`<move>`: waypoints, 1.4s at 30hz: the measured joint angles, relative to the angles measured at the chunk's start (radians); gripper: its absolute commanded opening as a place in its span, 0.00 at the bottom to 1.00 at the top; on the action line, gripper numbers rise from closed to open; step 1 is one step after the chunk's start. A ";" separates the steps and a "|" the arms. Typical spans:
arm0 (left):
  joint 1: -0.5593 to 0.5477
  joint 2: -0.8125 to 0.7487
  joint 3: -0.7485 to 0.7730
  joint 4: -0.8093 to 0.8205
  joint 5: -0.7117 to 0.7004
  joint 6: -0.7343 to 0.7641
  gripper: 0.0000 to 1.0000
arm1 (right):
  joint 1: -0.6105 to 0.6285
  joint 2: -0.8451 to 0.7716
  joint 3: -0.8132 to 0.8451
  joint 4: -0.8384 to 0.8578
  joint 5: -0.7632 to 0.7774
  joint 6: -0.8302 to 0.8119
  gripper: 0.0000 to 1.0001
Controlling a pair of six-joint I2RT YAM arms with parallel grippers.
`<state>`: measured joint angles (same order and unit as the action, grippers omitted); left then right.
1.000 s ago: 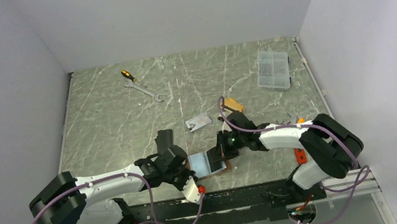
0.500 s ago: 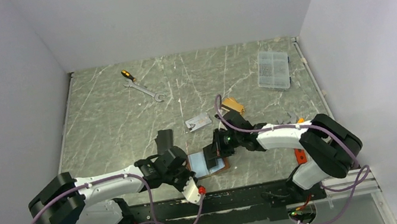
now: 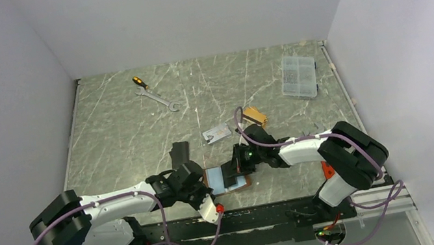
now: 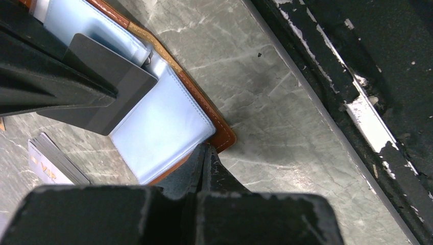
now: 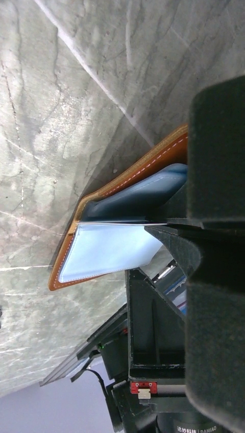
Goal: Put the credit cards into the card holder
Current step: Insert the credit card into the card holder.
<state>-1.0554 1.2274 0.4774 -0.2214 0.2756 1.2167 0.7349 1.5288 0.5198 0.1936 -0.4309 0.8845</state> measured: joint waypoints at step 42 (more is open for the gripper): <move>0.047 -0.016 0.237 -0.061 0.035 -0.151 0.00 | 0.051 -0.040 0.126 -0.372 0.093 -0.088 0.27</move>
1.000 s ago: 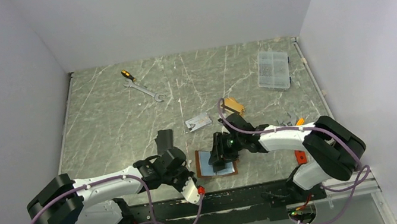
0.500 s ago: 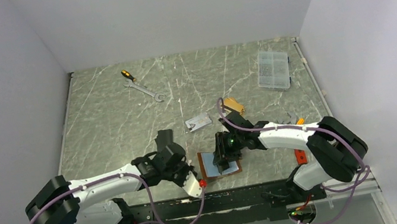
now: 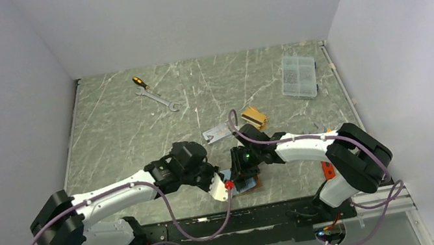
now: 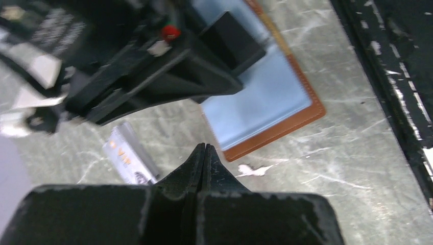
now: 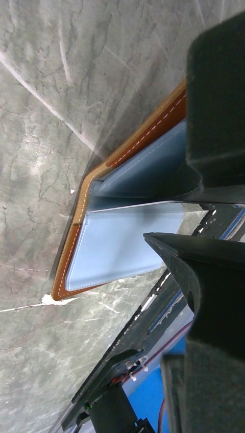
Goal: Put the credit cards into the card holder
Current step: Insert the credit card into the card holder.
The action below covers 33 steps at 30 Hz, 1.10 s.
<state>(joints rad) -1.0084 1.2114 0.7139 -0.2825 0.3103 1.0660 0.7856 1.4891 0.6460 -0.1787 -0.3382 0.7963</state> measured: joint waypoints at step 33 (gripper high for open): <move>-0.075 0.240 -0.047 0.043 -0.012 0.230 0.00 | -0.028 -0.142 0.041 -0.179 0.069 -0.021 0.00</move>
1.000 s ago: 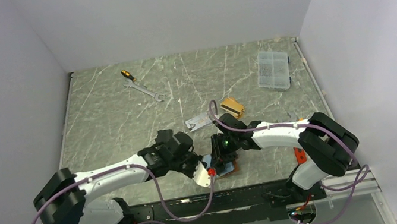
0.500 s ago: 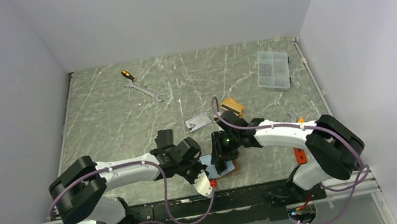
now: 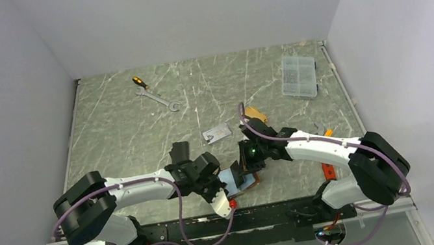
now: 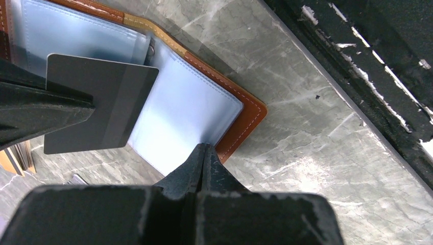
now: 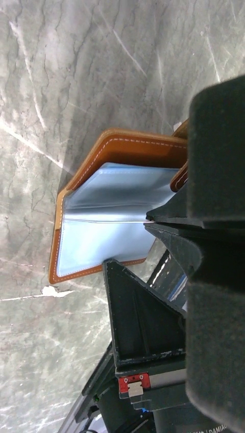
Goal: Put the credit cards into the card holder
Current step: Insert the credit card into the card holder.
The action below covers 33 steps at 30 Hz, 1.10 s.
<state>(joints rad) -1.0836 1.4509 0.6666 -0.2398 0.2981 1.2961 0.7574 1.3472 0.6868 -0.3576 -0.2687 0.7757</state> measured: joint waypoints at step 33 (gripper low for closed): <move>-0.013 -0.051 -0.072 0.059 -0.031 0.034 0.00 | -0.082 0.022 -0.140 0.171 -0.163 -0.053 0.00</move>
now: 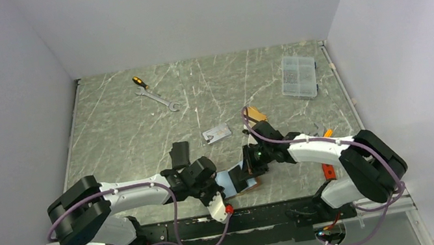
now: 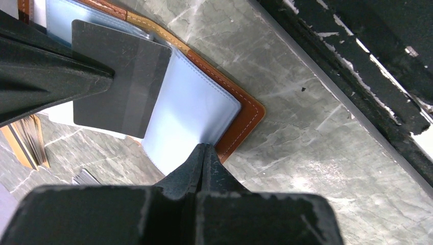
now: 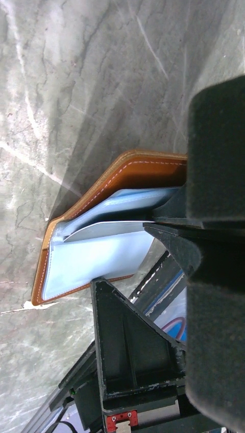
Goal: Put the credit cards into the card holder
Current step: Insert the credit card into the card holder.
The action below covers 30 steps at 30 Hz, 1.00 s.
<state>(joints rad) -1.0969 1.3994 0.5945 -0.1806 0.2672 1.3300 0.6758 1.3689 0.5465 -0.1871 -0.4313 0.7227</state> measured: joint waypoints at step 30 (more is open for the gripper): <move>0.000 -0.031 -0.019 -0.029 -0.026 0.019 0.00 | 0.034 0.059 0.023 0.071 0.023 0.047 0.00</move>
<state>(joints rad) -1.0966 1.3685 0.5751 -0.2100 0.2409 1.3491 0.7097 1.4277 0.5694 -0.1165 -0.4084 0.7696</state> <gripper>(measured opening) 0.009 0.009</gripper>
